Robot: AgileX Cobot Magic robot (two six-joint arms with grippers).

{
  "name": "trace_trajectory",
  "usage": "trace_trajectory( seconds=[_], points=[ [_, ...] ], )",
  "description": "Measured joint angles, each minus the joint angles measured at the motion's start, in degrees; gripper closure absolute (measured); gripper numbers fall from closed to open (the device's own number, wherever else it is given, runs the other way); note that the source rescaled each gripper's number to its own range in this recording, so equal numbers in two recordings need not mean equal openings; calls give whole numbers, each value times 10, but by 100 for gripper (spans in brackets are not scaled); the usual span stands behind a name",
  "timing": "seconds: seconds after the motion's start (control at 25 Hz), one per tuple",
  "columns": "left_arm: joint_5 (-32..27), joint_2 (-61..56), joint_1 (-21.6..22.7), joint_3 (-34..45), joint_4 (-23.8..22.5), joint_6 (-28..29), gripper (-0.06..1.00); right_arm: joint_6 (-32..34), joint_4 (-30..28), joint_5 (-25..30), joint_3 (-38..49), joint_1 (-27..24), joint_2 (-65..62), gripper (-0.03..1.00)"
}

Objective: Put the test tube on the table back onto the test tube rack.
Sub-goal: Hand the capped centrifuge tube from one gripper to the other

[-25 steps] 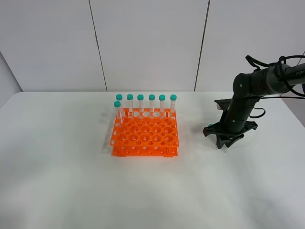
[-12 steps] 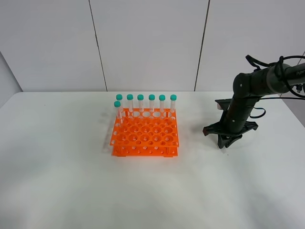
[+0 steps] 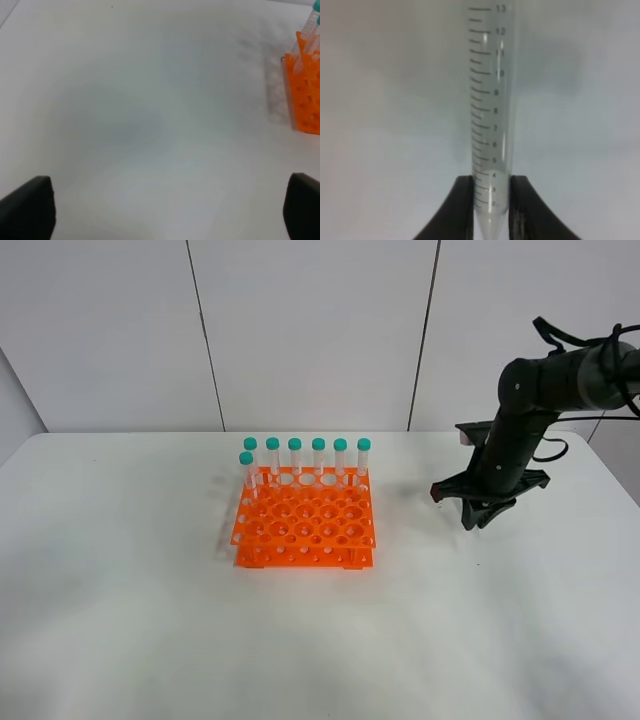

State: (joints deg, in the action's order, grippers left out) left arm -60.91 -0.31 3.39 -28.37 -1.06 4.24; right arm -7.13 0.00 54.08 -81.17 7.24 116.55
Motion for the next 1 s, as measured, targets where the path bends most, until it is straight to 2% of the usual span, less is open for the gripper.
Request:
trace_trajectory(
  seconds=[0.16, 0.44, 0.68, 0.76, 0.84, 1.0],
  points=[
    [0, 0, 0, 0, 0, 0, -6, -25, 16, 7, -23, 0, -32, 96],
    [0, 0, 0, 0, 0, 0, -6, -83, 85, -56, -26, 0, -115, 96],
    [0, 0, 0, 0, 0, 0, -6, -124, 124, -58, -26, 6, -153, 96],
    [0, 0, 0, 0, 0, 0, -6, -140, 140, -59, -26, 23, -158, 96],
    [0, 0, 0, 0, 0, 0, -6, -153, 147, -68, -26, 60, -159, 96],
    [0, 0, 0, 0, 0, 0, -6, -158, 154, -129, -26, 150, -159, 96]
  ],
)
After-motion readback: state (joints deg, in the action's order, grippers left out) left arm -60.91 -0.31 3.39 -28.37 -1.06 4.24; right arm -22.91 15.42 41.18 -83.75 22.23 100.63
